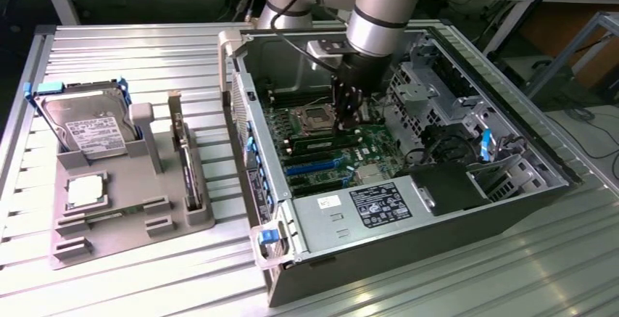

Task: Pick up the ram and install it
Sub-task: 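Insert the ram into the slot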

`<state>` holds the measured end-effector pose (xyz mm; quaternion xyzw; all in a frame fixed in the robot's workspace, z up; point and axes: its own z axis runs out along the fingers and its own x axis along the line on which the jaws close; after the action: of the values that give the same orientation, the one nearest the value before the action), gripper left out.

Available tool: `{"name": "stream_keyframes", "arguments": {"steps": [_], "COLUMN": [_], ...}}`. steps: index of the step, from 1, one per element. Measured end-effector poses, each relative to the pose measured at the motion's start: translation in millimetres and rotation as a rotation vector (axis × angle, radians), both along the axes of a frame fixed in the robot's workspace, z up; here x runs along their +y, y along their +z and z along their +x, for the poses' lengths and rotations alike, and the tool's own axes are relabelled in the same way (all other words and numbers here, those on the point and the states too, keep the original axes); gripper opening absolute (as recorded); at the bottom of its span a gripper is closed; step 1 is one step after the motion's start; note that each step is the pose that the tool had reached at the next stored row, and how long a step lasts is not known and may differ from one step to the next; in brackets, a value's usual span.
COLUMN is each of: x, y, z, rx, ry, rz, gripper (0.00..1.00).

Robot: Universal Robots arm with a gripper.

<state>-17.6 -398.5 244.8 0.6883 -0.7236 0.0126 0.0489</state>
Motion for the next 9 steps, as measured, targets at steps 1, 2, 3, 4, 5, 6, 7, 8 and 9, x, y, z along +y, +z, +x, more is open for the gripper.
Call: {"name": "stream_keyframes", "arguments": {"steps": [1, 2, 3, 4, 5, 6, 7, 8, 9], "x": [0.4, 1.0, 2.3, 4.0, 9.3, 17.5, 19.7, 20.3, 20.4], "y": [-0.1, -0.1, -0.2, -0.4, -0.9, -1.3, -1.5, -1.5, -1.5], "z": [-4.8, -9.0, -13.1, -14.2, -14.7, -16.9, -21.6, -30.1, -39.4], "rx": [-0.0001, -0.0002, -0.0019, -0.0064, -0.0123, -0.0184, -0.0197, -0.0199, -0.0199], "ry": [0.0, 0.0, 0.0, 0.0, 0.0, 0.0, 0.0, 0.0, 0.0], "rz": [-0.0102, -0.0185, -0.0242, -0.0246, -0.0245, -0.0245, -0.0243, -0.0248, -0.0273], "gripper": [0.11, 0.11, 0.11, 0.11, 0.11, 0.11, 0.11, 0.11, 0.11]}}
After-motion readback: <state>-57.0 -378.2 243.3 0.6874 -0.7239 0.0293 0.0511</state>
